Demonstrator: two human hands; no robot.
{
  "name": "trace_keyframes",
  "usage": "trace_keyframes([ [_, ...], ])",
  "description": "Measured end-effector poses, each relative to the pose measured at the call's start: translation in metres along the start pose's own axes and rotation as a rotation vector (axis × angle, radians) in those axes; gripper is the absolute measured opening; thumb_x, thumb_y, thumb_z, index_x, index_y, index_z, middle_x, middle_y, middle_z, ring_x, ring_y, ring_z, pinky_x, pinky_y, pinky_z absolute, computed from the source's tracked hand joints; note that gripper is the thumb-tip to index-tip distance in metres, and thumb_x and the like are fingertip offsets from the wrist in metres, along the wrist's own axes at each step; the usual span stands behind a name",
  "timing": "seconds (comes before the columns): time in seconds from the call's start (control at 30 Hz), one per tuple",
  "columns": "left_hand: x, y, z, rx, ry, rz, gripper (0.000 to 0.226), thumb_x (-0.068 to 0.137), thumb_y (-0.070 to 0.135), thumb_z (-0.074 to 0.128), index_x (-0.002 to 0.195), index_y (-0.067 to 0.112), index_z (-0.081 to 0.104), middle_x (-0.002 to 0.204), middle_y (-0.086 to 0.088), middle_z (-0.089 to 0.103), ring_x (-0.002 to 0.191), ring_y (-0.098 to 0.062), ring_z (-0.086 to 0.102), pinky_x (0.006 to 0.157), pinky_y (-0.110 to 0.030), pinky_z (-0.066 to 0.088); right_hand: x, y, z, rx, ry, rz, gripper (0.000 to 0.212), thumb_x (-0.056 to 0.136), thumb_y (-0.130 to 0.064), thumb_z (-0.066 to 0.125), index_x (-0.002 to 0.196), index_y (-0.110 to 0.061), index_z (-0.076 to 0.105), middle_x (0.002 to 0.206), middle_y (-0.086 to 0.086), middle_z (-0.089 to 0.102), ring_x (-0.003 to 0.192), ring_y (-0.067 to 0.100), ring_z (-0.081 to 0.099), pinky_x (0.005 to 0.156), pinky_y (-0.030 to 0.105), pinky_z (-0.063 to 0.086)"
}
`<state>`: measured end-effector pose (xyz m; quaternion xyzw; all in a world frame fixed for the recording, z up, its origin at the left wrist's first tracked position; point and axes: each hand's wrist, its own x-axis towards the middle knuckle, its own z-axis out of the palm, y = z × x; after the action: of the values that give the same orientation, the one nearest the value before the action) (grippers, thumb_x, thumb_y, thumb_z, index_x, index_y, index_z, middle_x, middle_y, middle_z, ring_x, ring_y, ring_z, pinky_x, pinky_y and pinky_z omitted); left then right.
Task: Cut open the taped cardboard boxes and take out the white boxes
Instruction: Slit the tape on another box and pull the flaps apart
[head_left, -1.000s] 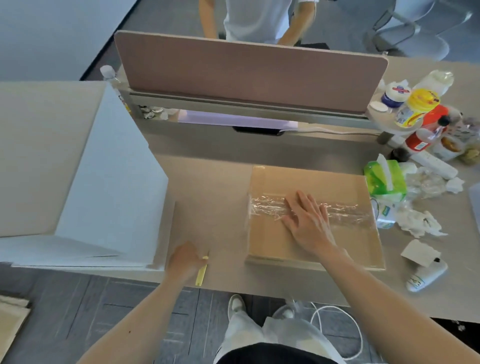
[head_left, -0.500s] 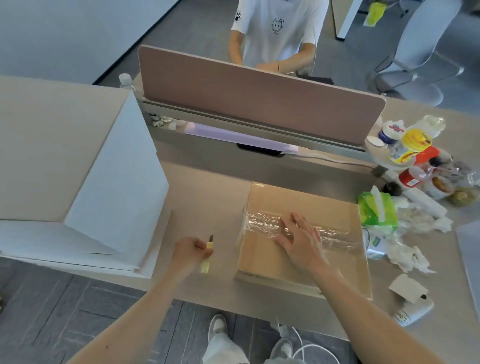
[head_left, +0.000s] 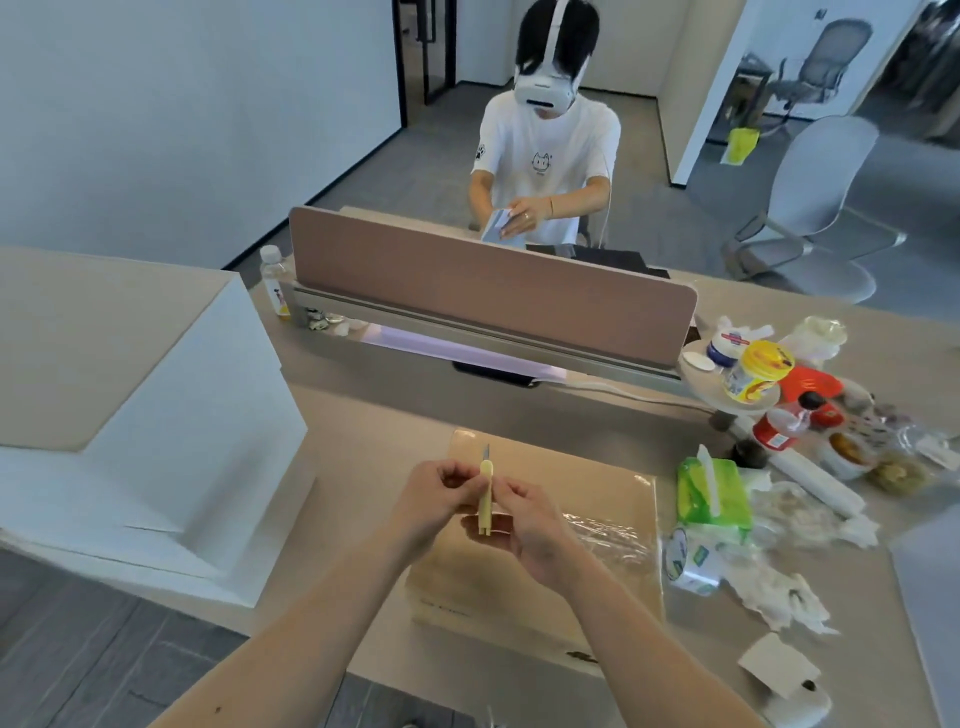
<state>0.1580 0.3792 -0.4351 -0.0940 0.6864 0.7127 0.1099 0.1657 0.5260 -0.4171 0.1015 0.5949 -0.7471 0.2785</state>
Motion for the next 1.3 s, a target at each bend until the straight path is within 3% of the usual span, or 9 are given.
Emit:
trace_keyframes([
  [0.2,0.006,0.013,0.016,0.231,0.047,0.002,0.006,0.083,0.01,0.079,0.079,0.012,0.075,0.07,0.001,0.073,0.062,-0.009,0.064,0.058,-0.018,0.048,0.003,-0.003,-0.015,0.18,0.008,0.033,0.027,0.105,-0.014,0.042,0.107,0.004,0.063,0.074,0.012,0.058,0.059,0.018,0.054,0.059,0.029,0.053],
  [0.3,0.012,0.014,0.015,0.353,0.06,0.037,0.012,0.074,0.017,0.086,0.073,0.012,0.075,0.066,0.003,0.073,0.064,-0.01,0.068,0.064,-0.023,0.053,0.01,0.001,-0.024,0.159,0.059,0.021,0.022,0.102,-0.009,0.049,0.094,0.003,0.066,0.075,0.011,0.06,0.056,0.014,0.049,0.054,0.025,0.049],
  [0.4,0.022,0.013,-0.001,0.53,0.14,0.103,0.024,0.065,0.025,0.093,0.075,0.017,0.072,0.062,0.013,0.058,0.055,-0.004,0.048,0.056,-0.016,0.039,0.017,0.004,-0.034,-0.008,0.126,-0.024,0.016,0.095,-0.013,0.063,0.085,-0.002,0.068,0.074,0.008,0.064,0.051,0.01,0.049,0.048,0.022,0.044],
  [0.53,0.038,-0.001,-0.035,0.855,-0.021,0.079,0.064,0.065,0.03,0.093,0.123,0.025,0.067,0.121,0.0,0.054,0.102,-0.012,0.054,0.087,-0.02,0.044,0.032,0.008,-0.049,-0.471,0.221,-0.154,0.021,0.09,-0.026,0.07,0.08,-0.007,0.072,0.063,0.001,0.062,0.05,0.011,0.052,0.049,0.026,0.043],
  [0.63,0.046,-0.017,-0.05,0.973,-0.235,0.042,0.088,0.066,0.026,0.092,0.144,0.025,0.05,0.15,-0.005,0.037,0.142,-0.02,0.033,0.112,-0.019,0.023,0.048,0.014,-0.045,-0.895,0.18,-0.303,0.018,0.087,-0.03,0.071,0.076,-0.015,0.074,0.065,-0.004,0.066,0.061,0.012,0.056,0.063,0.031,0.048],
  [0.8,0.056,-0.024,-0.064,0.984,-0.365,-0.053,0.103,0.07,0.043,0.088,0.154,0.039,0.028,0.165,0.001,0.013,0.151,-0.016,0.013,0.119,-0.03,0.014,0.062,0.018,-0.018,-1.137,0.134,-0.389,0.012,0.085,-0.019,0.067,0.078,-0.011,0.074,0.079,0.004,0.071,0.072,0.017,0.059,0.073,0.032,0.047],
  [1.0,0.064,-0.042,-0.073,0.759,-0.369,-0.048,0.106,0.064,0.035,0.093,0.15,0.042,0.033,0.161,0.002,0.024,0.147,-0.017,0.026,0.121,-0.037,0.023,0.077,0.028,-0.005,-1.227,0.144,-0.434,0.014,0.088,-0.024,0.068,0.092,-0.015,0.077,0.095,0.002,0.071,0.081,0.015,0.056,0.071,0.021,0.033],
  [1.2,0.066,-0.054,-0.078,0.606,-0.392,0.003,0.101,0.068,0.01,0.091,0.151,0.026,0.037,0.146,0.005,0.041,0.123,0.009,0.037,0.097,0.0,0.029,0.084,0.027,-0.002,-1.21,0.116,-0.475,0.014,0.086,-0.024,0.073,0.087,-0.011,0.077,0.084,0.004,0.07,0.073,0.016,0.056,0.07,0.03,0.046],
  [1.3,0.066,-0.055,-0.079,0.613,-0.391,0.022,0.102,0.068,0.015,0.092,0.152,0.025,0.037,0.147,0.006,0.042,0.124,0.007,0.037,0.099,-0.002,0.027,0.087,0.027,-0.003,-1.228,0.101,-0.528,0.019,0.082,-0.031,0.074,0.077,-0.012,0.076,0.072,0.001,0.067,0.062,0.011,0.051,0.062,0.026,0.043],
])
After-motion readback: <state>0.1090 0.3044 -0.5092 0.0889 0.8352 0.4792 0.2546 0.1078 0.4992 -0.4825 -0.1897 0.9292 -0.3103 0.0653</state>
